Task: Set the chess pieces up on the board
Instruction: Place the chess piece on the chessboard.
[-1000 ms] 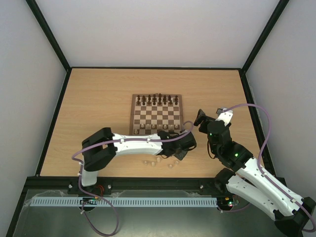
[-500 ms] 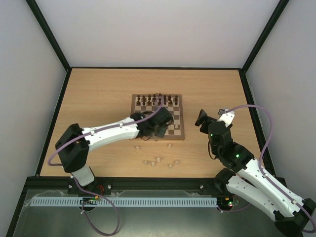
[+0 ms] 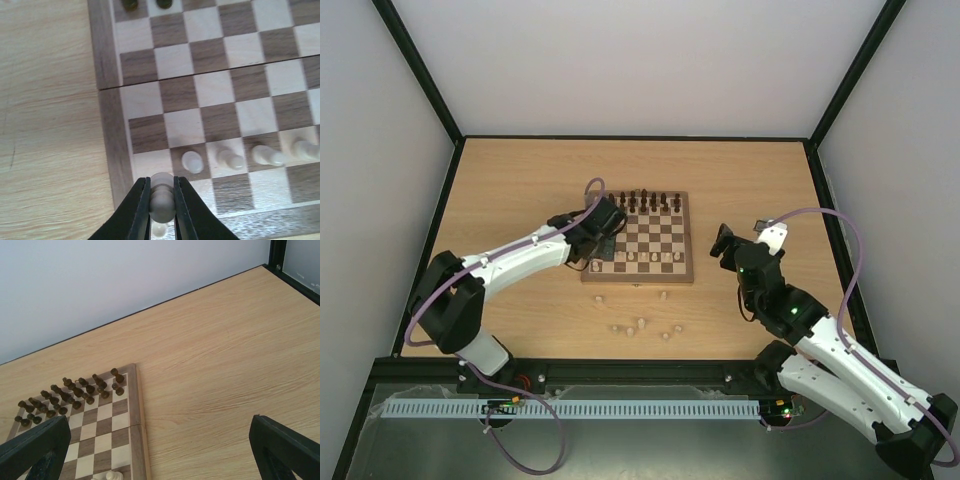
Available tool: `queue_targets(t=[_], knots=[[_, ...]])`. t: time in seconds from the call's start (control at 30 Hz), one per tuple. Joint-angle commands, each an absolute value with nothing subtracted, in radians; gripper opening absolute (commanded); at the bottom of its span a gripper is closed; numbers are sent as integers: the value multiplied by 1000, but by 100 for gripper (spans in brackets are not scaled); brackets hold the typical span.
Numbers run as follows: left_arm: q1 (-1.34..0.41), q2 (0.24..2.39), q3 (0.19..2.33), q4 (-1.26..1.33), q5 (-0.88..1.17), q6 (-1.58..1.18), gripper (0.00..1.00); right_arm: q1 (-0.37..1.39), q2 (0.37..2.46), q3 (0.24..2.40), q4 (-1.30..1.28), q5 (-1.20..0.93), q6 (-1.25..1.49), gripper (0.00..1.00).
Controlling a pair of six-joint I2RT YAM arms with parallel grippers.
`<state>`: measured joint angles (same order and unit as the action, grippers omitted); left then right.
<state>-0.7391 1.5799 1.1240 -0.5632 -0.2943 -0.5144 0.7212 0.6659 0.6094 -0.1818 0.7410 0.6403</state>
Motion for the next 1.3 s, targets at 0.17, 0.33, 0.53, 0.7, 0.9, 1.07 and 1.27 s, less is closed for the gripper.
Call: queue_targets(t=[0.17,0.33,0.53,0.7,0.9,1.07,1.27], knots=[[-692,1597,1044,-500,-273,-505,11,720,676,603,-162,747,643,99],[-690,1630,1031,-469,-260,-500,11,720,681,602,-158,740,642,99],[-689,1666,1034,-453,-262,-494,10,721,687,603,-156,735,641,99],[-688,1685,1033,-449,-264,-491,11,720,692,603,-154,731,640,99],[-687,1693,1020,-440,-262,-493,11,720,698,602,-153,730,640,99],[-687,1693,1017,-436,-262,-492,15,720,703,604,-152,726,640,98],[-687,1694,1016,-424,-253,-488,20,721,703,604,-153,726,640,99]])
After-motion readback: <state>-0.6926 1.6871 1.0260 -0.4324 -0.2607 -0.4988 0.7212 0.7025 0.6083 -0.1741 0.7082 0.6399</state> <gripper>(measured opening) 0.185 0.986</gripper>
